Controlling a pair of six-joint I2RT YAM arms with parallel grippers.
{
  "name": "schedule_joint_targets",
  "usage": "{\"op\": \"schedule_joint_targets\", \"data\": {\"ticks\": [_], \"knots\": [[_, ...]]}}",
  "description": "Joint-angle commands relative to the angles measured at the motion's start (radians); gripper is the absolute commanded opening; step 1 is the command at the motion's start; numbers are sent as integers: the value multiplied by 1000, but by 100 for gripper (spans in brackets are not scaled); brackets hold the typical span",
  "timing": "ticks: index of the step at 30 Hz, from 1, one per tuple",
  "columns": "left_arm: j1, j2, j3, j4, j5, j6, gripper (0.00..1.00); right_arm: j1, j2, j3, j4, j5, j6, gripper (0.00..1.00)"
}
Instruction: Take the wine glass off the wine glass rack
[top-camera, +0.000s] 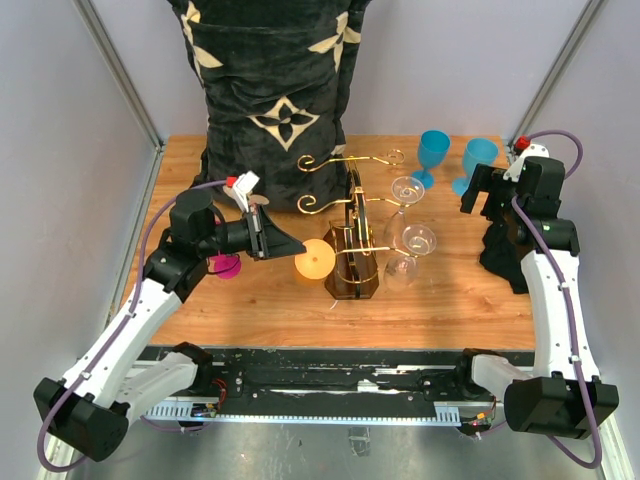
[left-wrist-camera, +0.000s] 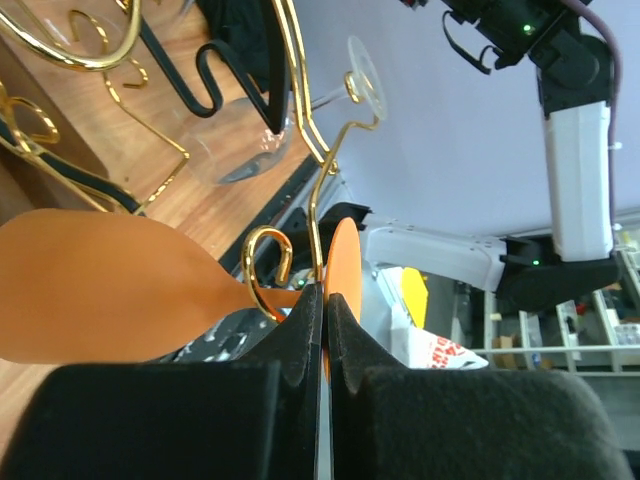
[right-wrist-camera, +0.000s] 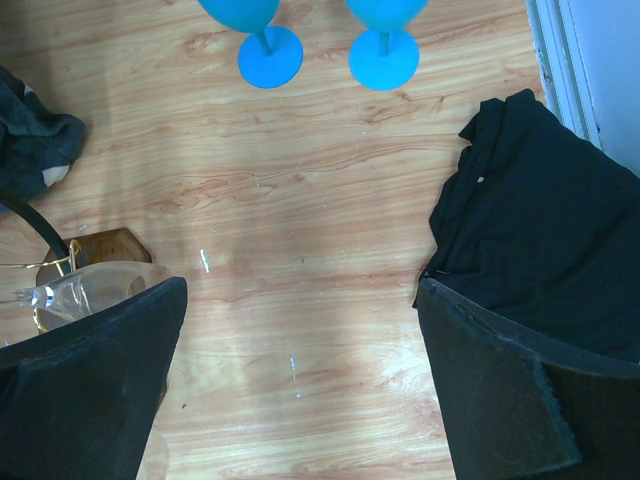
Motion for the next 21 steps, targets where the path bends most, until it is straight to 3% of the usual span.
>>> {"op": "schedule_joint_targets", "data": {"ticks": [1, 6, 11, 15, 21], "knots": [[-22, -16, -35, 187, 94, -134, 1, 10, -22, -10, 6, 12, -9, 99], [-61, 35, -50, 351, 93, -238, 1, 9, -19, -6, 4, 15, -12, 98], [-71, 114, 1, 385, 44, -222, 1, 9, -20, 1, 0, 15, -12, 99], [-71, 166, 106, 277, -45, -107, 1, 10, -21, 8, -6, 14, -13, 99], [-67, 200, 163, 284, -73, -102, 1, 9, -26, 12, -10, 20, -19, 98]]}}
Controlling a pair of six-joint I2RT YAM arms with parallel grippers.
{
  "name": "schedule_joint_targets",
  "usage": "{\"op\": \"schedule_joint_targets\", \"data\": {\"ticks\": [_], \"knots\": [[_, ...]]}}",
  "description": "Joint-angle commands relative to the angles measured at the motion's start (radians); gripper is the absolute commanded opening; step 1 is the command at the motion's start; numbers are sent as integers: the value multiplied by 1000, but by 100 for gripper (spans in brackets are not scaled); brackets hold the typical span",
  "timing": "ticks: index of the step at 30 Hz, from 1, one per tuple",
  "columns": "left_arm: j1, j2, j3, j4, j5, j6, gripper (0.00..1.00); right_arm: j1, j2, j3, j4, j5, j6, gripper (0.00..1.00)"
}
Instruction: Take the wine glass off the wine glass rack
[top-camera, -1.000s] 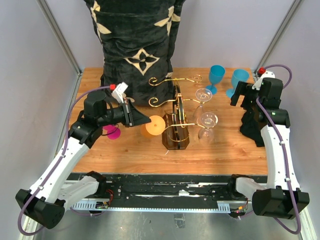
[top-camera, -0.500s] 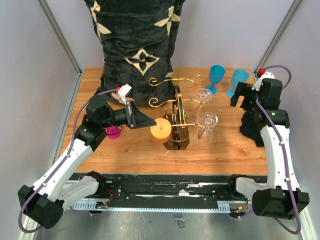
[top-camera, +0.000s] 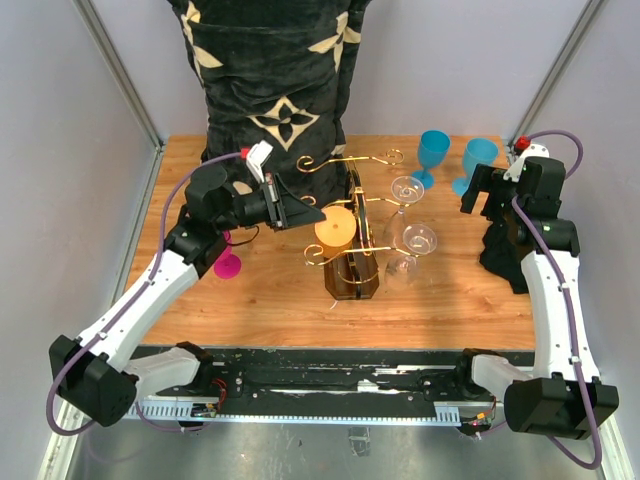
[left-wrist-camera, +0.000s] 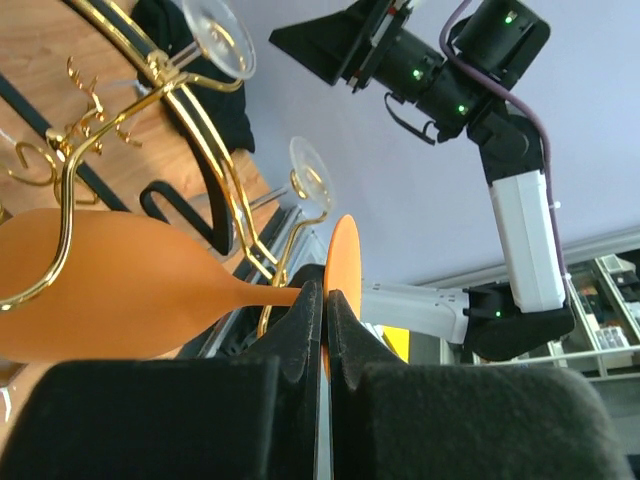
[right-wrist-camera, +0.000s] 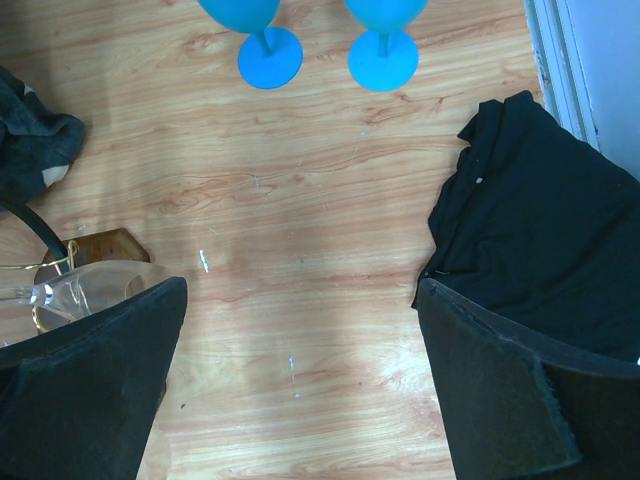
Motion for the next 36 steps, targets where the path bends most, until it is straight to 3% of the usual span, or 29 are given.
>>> {"op": "schedule_joint_targets", "data": {"ticks": [1, 15, 20, 27, 32, 36], "knots": [[5, 8, 87, -47, -44, 80, 1, 10, -24, 12, -12, 21, -20, 99], [251, -96, 108, -340, 31, 246, 1, 9, -23, 8, -9, -1, -12, 98], [329, -96, 238, -513, -16, 436, 1, 9, -1, 64, -57, -71, -8, 99], [330, -47, 485, -784, -470, 757, 0, 10, 26, 152, -94, -137, 0, 98], [330, -14, 508, -817, -787, 830, 0, 10, 23, 161, -103, -157, -7, 99], [330, 42, 495, -815, -928, 849, 0, 10, 15, 149, -95, -176, -5, 99]]}}
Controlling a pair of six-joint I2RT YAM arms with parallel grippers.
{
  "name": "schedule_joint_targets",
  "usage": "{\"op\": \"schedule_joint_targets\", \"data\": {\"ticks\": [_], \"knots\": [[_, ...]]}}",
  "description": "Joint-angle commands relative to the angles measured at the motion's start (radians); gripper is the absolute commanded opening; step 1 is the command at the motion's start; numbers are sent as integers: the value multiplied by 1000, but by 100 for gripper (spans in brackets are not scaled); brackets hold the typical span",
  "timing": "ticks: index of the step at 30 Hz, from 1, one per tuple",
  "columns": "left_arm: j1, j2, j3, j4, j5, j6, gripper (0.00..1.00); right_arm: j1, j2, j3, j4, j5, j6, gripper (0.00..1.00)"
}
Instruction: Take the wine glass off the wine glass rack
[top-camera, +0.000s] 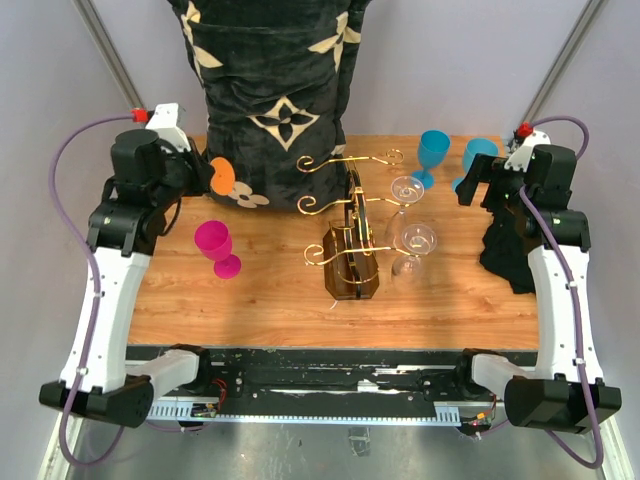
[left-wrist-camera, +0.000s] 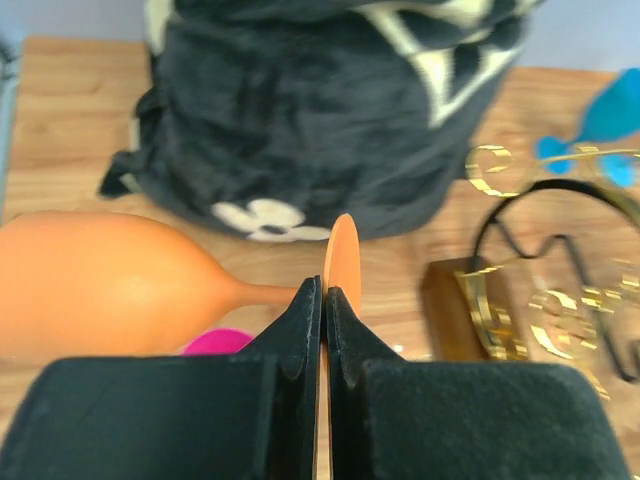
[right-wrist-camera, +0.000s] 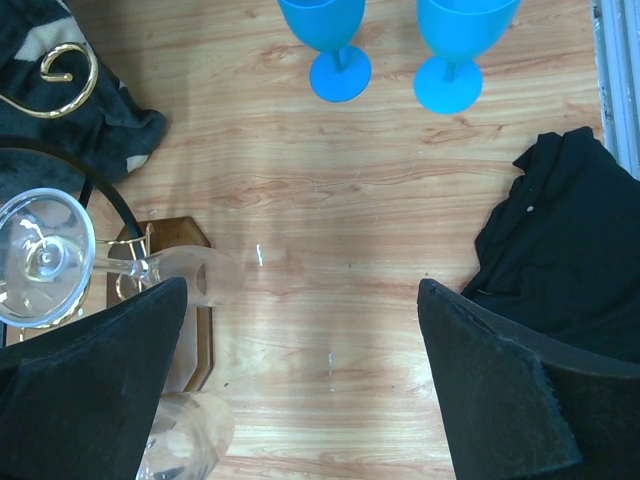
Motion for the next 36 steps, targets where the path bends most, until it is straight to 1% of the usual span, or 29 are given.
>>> {"op": "schedule_joint_targets", "data": {"ticks": [1, 5, 11, 13, 14, 19, 28, 36], "knots": [[6, 73, -13, -30, -276, 79, 0, 8, -17, 12, -15, -37, -1, 98], [6, 113, -50, 2, -382, 97, 1, 8, -23, 10, -8, -60, 3, 99], [1, 154, -130, 43, -433, 93, 1, 8, -30, -18, 17, -72, 13, 99], [-22, 173, -146, 58, -466, 102, 0, 8, -28, -30, 21, -78, 16, 98], [-42, 186, -149, 63, -508, 108, 1, 8, -27, -36, 24, -81, 17, 99], [-138, 269, -132, 65, -624, 130, 0, 8, -29, -45, 27, -81, 15, 98], [-181, 364, -147, 108, -667, 140, 1, 8, -21, -37, 26, -89, 13, 98], [-246, 471, -169, 117, -764, 162, 1, 8, -26, -38, 25, -83, 6, 99]]}}
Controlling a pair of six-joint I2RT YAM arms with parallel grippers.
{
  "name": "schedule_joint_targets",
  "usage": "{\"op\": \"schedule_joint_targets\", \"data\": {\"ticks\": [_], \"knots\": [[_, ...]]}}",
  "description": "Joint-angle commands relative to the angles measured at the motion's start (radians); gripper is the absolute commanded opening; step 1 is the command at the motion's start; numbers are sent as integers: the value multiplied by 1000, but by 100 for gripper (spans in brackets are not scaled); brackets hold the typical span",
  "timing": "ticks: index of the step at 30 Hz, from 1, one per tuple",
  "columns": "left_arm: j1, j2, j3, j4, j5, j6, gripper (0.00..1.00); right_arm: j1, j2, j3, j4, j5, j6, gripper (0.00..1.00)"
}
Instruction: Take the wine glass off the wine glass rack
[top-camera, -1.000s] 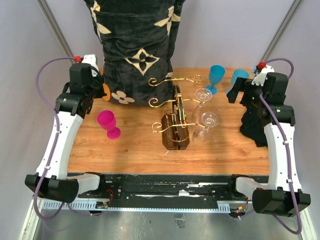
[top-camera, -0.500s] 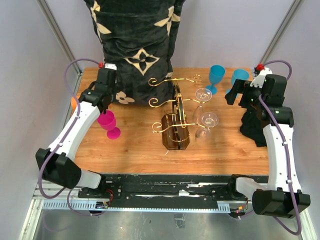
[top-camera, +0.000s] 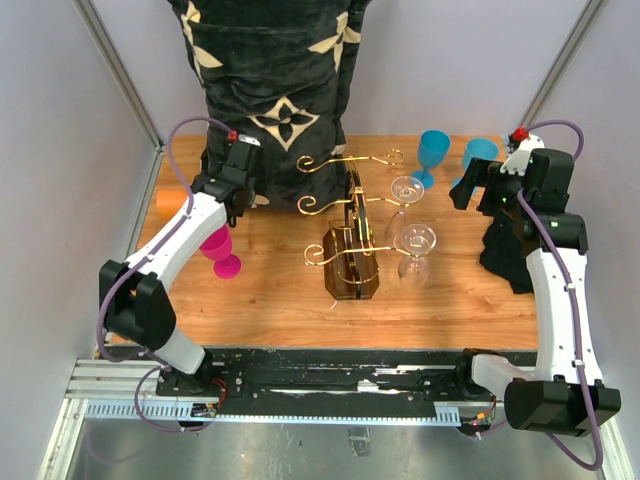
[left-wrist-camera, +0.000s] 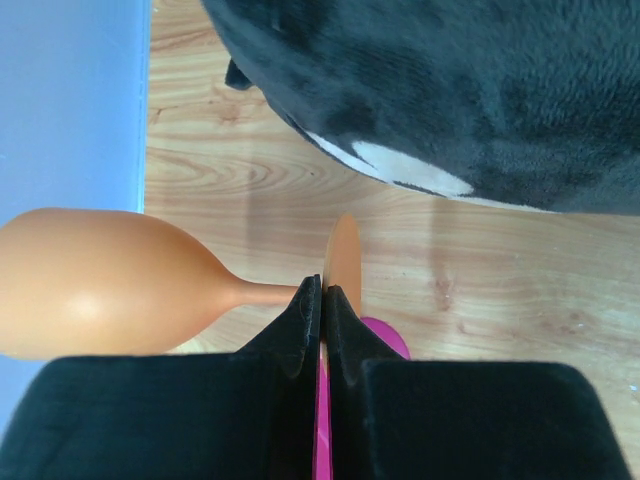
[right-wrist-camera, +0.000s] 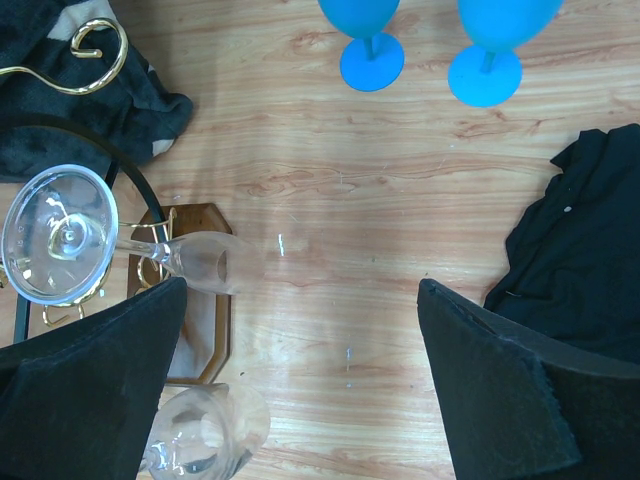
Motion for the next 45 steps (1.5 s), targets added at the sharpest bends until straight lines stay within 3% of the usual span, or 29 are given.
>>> {"op": "schedule_joint_targets", "data": {"ticks": [1, 8, 21, 29, 45], "knots": [[-30, 60, -26, 27, -106, 24, 1, 8, -10, 1, 13, -10, -2, 98], [-40, 98, -72, 31, -153, 3, 0, 8, -9, 2, 14, -12, -2, 98], [-107, 293, -45, -28, -377, -14, 1, 8, -11, -8, 22, -15, -5, 99], [-109, 374, -53, -47, -423, -58, 1, 8, -5, -8, 25, -21, -5, 99], [-177, 577, -23, -176, -552, -245, 1, 8, -8, -18, 33, -24, -5, 98]]}}
